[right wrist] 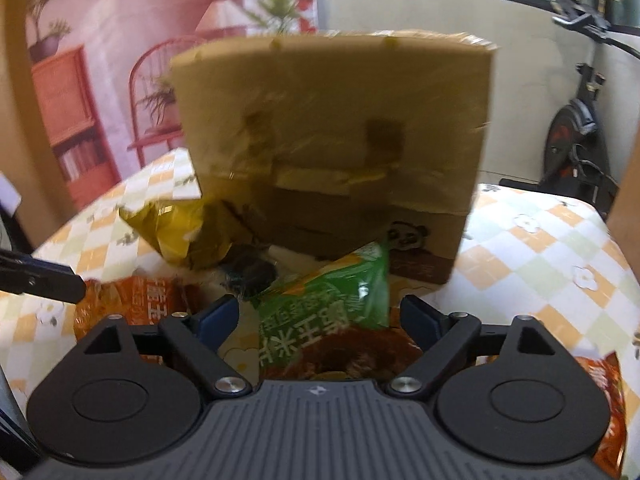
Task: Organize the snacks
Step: 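Withdraw both tools from the box and lower them to the snack pile, then grasp the orange chip bag with the left tool while the right tool grasps the green chip bag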
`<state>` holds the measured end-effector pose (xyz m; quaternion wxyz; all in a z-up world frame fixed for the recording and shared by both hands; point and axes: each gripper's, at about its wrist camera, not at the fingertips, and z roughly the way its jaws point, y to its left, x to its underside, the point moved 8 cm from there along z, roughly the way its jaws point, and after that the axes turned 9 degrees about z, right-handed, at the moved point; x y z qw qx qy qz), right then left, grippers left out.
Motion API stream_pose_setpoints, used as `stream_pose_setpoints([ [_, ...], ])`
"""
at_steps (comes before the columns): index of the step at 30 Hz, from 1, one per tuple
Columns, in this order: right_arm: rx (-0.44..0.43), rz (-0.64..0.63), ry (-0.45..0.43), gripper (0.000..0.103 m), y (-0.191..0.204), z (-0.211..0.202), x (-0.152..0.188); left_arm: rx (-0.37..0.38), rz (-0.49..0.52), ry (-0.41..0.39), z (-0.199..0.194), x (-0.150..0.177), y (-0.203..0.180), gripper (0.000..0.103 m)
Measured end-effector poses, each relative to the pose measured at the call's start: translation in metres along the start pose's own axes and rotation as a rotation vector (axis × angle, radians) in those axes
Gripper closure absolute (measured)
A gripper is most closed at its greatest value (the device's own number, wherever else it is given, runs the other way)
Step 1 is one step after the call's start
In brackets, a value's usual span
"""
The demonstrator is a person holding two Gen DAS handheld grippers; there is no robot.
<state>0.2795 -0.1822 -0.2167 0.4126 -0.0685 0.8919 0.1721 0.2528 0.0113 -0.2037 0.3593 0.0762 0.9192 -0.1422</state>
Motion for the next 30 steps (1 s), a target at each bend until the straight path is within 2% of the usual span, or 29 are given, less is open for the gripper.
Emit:
stream_pose_setpoints([
  [4, 0.031, -0.061, 0.021, 0.011, 0.004, 0.017, 0.008, 0.003, -0.011, 0.017, 0.003, 0.005, 0.000, 0.023],
  [9, 0.059, -0.054, 0.042, 0.011, 0.001, 0.028, 0.021, 0.005, -0.014, 0.020, 0.004, 0.006, -0.003, 0.022],
  [14, 0.054, -0.026, -0.003, 0.023, -0.001, 0.018, 0.027, 0.000, -0.020, 0.028, 0.009, 0.006, -0.005, 0.019],
  [17, 0.046, 0.011, -0.024, 0.026, -0.003, 0.010, 0.030, -0.009, -0.029, 0.034, 0.011, 0.008, -0.006, 0.019],
  [21, 0.042, 0.065, -0.040, 0.029, -0.005, -0.001, 0.035, -0.024, -0.048, 0.046, 0.014, 0.010, -0.003, 0.019],
  [30, 0.033, 0.082, -0.055, 0.031, 0.001, -0.008, 0.043, -0.060, -0.083, 0.056, 0.014, 0.013, 0.004, 0.019],
])
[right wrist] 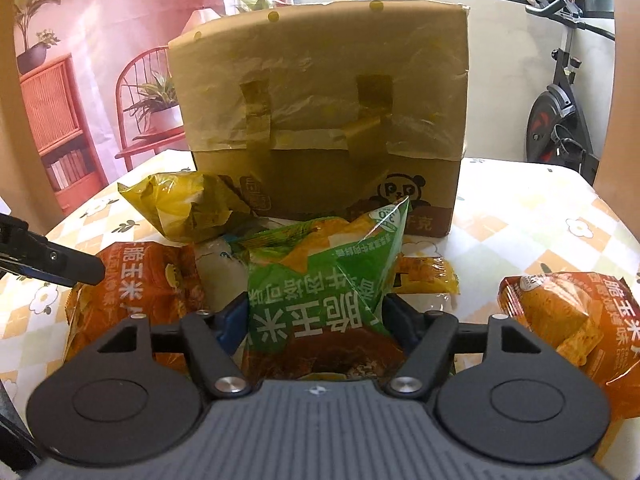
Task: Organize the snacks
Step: 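Grasp the orange chip bag with the left tool while the right tool grasps the green chip bag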
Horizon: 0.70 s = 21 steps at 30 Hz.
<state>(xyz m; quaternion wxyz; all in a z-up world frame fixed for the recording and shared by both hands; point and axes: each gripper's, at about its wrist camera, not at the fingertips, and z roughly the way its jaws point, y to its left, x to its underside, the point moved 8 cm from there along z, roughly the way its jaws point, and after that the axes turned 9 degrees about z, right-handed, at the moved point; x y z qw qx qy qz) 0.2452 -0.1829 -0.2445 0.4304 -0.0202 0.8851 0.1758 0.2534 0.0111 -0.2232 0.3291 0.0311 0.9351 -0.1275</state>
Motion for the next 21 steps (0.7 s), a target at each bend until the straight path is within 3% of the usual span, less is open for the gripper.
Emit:
stream_pose_setpoints([
  [8, -0.013, 0.030, -0.008, 0.032, -0.002, -0.003, 0.002, -0.012, -0.036, -0.002, -0.001, 0.003, 0.010, 0.019],
  [21, -0.029, 0.046, -0.023, 0.032, -0.002, -0.007, 0.005, 0.072, -0.105, 0.030, 0.030, -0.003, -0.006, 0.019],
])
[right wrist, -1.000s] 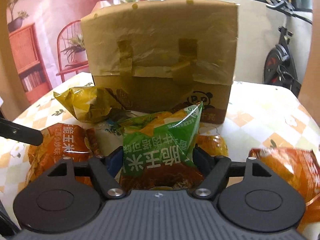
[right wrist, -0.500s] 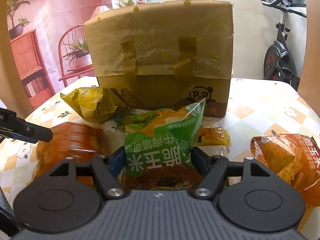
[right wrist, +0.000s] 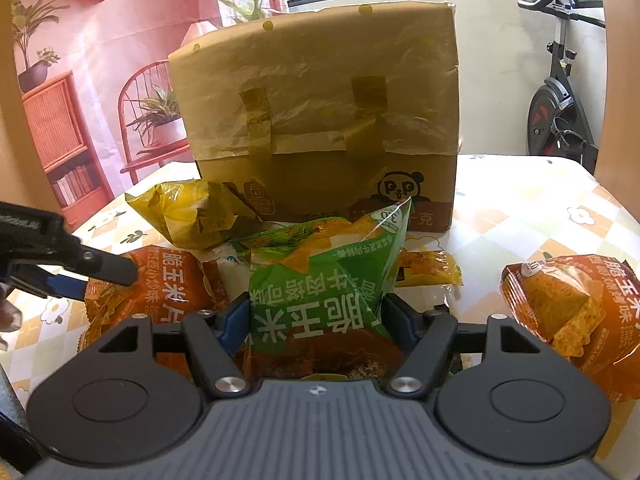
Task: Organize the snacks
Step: 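Grasp the orange chip bag with the left tool while the right tool grasps the green chip bag, then lift both held bags over the box and open both tools to drop them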
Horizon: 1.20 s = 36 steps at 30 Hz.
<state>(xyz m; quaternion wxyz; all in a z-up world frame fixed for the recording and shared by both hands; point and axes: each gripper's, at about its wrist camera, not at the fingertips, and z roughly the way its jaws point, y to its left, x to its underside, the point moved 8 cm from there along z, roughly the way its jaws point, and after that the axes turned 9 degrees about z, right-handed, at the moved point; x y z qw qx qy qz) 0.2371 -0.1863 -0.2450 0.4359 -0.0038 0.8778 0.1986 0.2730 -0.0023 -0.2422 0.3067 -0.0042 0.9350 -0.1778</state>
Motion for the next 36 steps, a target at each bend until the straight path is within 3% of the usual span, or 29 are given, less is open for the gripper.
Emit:
stream_pose_setpoints([
  [9, -0.012, 0.009, 0.002, 0.032, 0.001, -0.001, 0.002, 0.026, -0.028, 0.003, 0.023, 0.000, -0.009, 0.022],
  [14, -0.021, 0.019, 0.006, 0.032, 0.000, -0.002, 0.001, 0.043, 0.014, -0.010, 0.015, 0.007, -0.014, 0.040],
  [26, -0.039, 0.038, -0.032, 0.033, 0.004, -0.013, -0.009, 0.055, 0.102, -0.098, -0.018, 0.003, -0.021, 0.040],
  [36, -0.054, 0.057, -0.134, 0.033, 0.011, -0.040, -0.039, 0.062, 0.197, -0.221, -0.048, -0.009, -0.037, 0.040],
])
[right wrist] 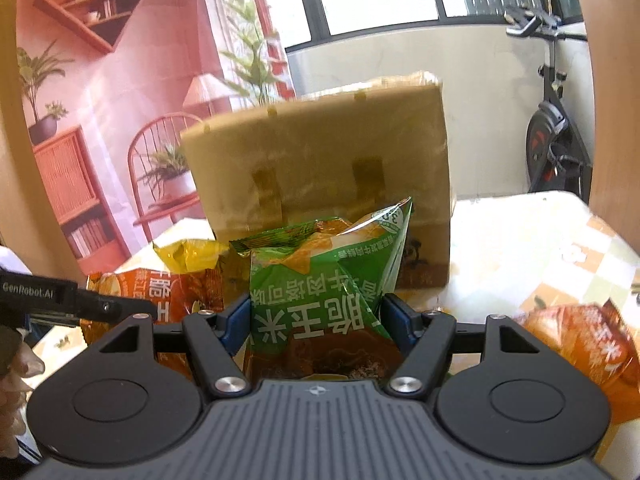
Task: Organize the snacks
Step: 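Lift both held bags over the box and open both tools to drop them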
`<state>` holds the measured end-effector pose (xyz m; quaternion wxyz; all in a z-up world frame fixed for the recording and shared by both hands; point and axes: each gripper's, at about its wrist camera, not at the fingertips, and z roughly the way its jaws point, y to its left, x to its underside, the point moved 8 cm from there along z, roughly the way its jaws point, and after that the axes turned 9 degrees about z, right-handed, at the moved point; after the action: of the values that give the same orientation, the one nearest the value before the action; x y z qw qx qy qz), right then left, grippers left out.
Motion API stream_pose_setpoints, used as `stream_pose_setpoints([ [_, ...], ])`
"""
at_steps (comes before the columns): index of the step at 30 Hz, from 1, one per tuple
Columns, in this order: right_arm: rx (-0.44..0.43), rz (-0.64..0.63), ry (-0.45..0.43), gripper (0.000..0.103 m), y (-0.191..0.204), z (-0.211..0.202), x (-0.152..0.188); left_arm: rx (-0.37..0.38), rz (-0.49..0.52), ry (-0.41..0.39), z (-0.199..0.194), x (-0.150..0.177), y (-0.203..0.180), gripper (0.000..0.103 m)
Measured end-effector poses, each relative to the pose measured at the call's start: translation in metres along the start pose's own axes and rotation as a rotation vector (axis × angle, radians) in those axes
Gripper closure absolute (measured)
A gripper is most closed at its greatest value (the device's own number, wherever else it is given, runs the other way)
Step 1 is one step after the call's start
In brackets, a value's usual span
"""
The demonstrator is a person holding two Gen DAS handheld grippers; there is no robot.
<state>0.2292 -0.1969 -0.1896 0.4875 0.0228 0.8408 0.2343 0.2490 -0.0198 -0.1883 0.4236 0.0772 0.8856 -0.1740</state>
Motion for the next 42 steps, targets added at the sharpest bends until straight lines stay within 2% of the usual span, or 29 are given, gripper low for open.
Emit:
stream_pose_setpoints([
  [7, -0.020, -0.002, -0.050, 0.033, 0.008, -0.010, -0.020, 0.030, 0.101, -0.104, -0.019, -0.021, -0.017, 0.040],
  [14, -0.037, -0.010, -0.097, 0.033, 0.012, -0.017, -0.044, 0.034, 0.103, -0.195, -0.027, -0.059, -0.012, 0.040],
  [19, -0.056, -0.037, -0.157, 0.033, 0.015, -0.017, -0.082, 0.005, 0.116, -0.283, -0.025, -0.102, -0.012, 0.040],
  [25, -0.065, -0.076, -0.260, 0.033, 0.022, -0.013, -0.146, 0.007, 0.132, -0.425, -0.021, -0.158, -0.018, 0.040],
  [28, -0.072, -0.093, -0.305, 0.033, 0.026, -0.004, -0.175, 0.000, 0.136, -0.439, -0.008, -0.180, -0.022, 0.040],
  [32, -0.061, -0.132, -0.340, 0.033, 0.031, 0.024, -0.203, -0.049, 0.138, -0.456, 0.011, -0.203, -0.022, 0.040],
  [36, -0.002, -0.200, -0.354, 0.033, 0.035, 0.058, -0.217, -0.106, 0.152, -0.459, 0.032, -0.216, -0.022, 0.039],
  [39, 0.015, -0.190, -0.329, 0.033, 0.031, 0.084, -0.219, -0.159, 0.176, -0.435, 0.046, -0.219, -0.022, 0.039],
  [42, 0.028, -0.179, -0.280, 0.033, 0.024, 0.108, -0.215, -0.179, 0.198, -0.397, 0.062, -0.218, -0.022, 0.039],
])
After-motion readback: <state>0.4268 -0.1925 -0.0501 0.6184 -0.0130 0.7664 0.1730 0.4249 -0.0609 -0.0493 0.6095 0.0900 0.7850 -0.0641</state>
